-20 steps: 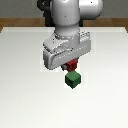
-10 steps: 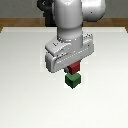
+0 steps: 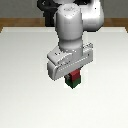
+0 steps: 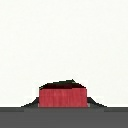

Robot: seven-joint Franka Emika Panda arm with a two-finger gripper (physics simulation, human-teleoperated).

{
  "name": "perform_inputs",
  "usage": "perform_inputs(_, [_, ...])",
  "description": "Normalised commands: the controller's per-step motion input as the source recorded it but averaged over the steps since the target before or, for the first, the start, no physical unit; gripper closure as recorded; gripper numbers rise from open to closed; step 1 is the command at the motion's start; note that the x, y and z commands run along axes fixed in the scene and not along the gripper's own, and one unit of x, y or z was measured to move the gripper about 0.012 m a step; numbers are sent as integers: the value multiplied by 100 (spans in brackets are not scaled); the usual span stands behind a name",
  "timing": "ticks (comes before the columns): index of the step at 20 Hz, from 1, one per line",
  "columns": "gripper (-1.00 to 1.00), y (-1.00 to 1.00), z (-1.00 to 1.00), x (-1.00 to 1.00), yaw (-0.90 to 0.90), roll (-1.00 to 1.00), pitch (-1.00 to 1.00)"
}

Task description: Place the red cube on top of the green cube.

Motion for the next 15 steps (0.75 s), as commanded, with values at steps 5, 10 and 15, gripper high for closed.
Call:
perform_inputs(5, [-100, 0, 0, 0, 0, 0, 0])
perform_inputs(10, [-100, 0, 0, 0, 0, 0, 0])
perform_inputs(15, [-100, 0, 0, 0, 0, 0, 0])
